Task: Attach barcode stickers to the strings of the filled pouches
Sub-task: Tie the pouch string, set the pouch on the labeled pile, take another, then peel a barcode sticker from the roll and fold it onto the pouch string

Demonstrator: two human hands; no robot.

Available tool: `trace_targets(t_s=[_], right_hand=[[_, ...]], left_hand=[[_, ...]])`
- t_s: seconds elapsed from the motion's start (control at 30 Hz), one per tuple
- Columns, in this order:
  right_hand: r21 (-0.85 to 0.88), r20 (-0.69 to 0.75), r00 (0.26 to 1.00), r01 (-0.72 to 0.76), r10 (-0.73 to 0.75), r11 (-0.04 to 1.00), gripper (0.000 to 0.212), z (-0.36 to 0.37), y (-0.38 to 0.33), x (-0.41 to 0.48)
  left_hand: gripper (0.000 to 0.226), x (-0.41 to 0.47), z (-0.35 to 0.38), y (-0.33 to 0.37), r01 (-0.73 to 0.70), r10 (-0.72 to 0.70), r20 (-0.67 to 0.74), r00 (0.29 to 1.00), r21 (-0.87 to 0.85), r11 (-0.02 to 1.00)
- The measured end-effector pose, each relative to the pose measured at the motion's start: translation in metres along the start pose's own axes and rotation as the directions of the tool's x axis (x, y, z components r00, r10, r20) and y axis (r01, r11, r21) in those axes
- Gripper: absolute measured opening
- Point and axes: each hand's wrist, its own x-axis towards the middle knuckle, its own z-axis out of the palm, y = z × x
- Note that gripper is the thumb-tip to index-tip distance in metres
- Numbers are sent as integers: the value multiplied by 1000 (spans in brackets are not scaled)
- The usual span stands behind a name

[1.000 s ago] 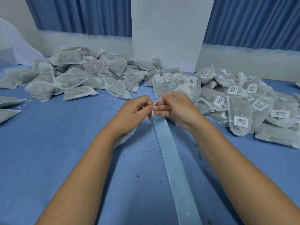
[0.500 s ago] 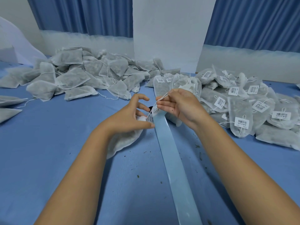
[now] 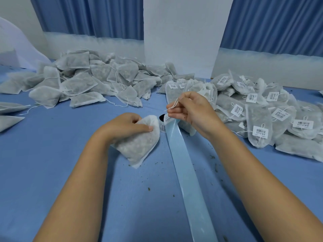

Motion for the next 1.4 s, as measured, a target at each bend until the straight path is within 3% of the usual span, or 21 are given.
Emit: trace_targets(t_s=[0.17,0.27,0.4,0.5,0.67,0.77,0.87,1.0,1.1,1.17,1.3,1.4], right_hand=[[-82,76,988,140,-134,987,16,13,4,-5],[-214,189,952,278,-239,936,15,21,11,-10],[-577,376,879,470,-294,668,4,23,18,-16],[-665,462,836,548,-296,507,9,20,22,-15],[-677,472,818,575,-328,459,5,18,28,-13],[-679,482,790,610,-380,409,6,16,32,-9],[-691,468,798,598,-379,406,7,14,35,-8],[-684,443,823,566,-356,460,6,12,38,-8],[-671,404,847,531,-345,518,4,12,37,-9],[-676,392,854,520,-342,523,3,12,36,-9],[-660,370,883,468,-289,588,7,11,35,-9],[-637,160,949,309,-271,707,11,8,38,-5]], left_hand=[[42,5,8,7,-45,-4,-199,980,-244,969],[37,7,14,14,-60,-45,-228,973,-435,899],[35,7,17,19,-67,-72,-221,973,-564,823],[31,6,15,20,-31,-127,-201,971,-637,770],[18,6,11,19,8,-123,-84,989,-794,608],[16,4,11,18,-8,-35,-36,999,-792,611],[11,4,11,18,-42,9,-46,999,-777,629],[33,4,14,18,-15,54,26,998,-771,637],[17,6,15,17,-9,57,34,998,-781,625],[5,7,16,17,-11,23,5,1000,-761,649],[5,10,21,18,-2,-70,-73,995,-706,708],[6,15,19,14,38,-188,-129,974,-721,691]])
